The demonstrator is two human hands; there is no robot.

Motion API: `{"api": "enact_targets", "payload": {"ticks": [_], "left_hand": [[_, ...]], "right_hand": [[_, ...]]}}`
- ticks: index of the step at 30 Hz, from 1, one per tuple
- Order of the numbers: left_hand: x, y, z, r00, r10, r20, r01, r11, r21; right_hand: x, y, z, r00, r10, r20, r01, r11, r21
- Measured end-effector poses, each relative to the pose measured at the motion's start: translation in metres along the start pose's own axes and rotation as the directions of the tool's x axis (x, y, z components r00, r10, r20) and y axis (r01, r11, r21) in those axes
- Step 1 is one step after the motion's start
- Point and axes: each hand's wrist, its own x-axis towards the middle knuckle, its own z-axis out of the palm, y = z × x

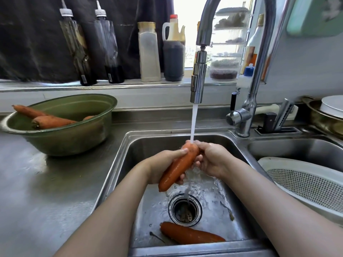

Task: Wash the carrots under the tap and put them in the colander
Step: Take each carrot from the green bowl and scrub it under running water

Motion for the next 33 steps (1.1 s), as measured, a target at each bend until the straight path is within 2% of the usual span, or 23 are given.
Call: {"api": "enact_targets", "payload": {"ticks": [2, 4, 9, 11, 15, 18, 21, 24, 29, 33], "left_hand": [[0.000, 0.004, 0.005, 0.995, 0.040, -0.090, -0.041, 0.999, -0.003], [0.001, 0.007, 0.009, 0.978, 0.096, -0.183, -0.083, 0.994, 0.074], [0.004, 0.004, 0.010, 0.958, 0.133, -0.255, -0.063, 0.962, 0.265], [0.004, 0.003, 0.009, 0.963, 0.116, -0.244, -0.047, 0.962, 0.270], [0.003, 0.001, 0.011, 0.974, 0.062, -0.219, -0.040, 0.994, 0.103], [0.003, 0.000, 0.015, 0.978, 0.090, -0.186, -0.087, 0.996, 0.026], [0.004, 0.000, 0.014, 0.980, 0.125, -0.152, -0.118, 0.991, 0.055], [0.006, 0.000, 0.014, 0.975, 0.127, -0.180, -0.115, 0.990, 0.079], [0.005, -0.002, 0.007, 0.970, 0.115, -0.215, -0.091, 0.989, 0.116], [0.008, -0.004, 0.003, 0.967, 0.106, -0.231, -0.067, 0.984, 0.168]], "right_hand": [[-0.003, -0.003, 0.003, 0.997, -0.044, 0.065, 0.040, 0.998, 0.053], [-0.004, -0.005, 0.006, 0.993, -0.069, 0.098, 0.061, 0.995, 0.085], [-0.005, -0.001, 0.007, 0.988, -0.098, 0.118, 0.105, 0.993, -0.049], [-0.005, 0.000, 0.006, 0.985, -0.104, 0.139, 0.118, 0.988, -0.099], [-0.004, 0.002, 0.002, 0.986, -0.116, 0.123, 0.143, 0.958, -0.247], [-0.001, 0.004, -0.001, 0.987, -0.122, 0.102, 0.146, 0.952, -0.269], [0.001, 0.005, -0.001, 0.984, -0.167, 0.055, 0.176, 0.947, -0.267], [0.006, 0.008, -0.001, 0.984, -0.175, 0.013, 0.172, 0.948, -0.269], [0.000, 0.005, -0.003, 0.985, -0.126, 0.120, 0.150, 0.965, -0.217], [-0.001, 0.006, 0.005, 0.984, -0.177, 0.035, 0.180, 0.952, -0.247]]}}
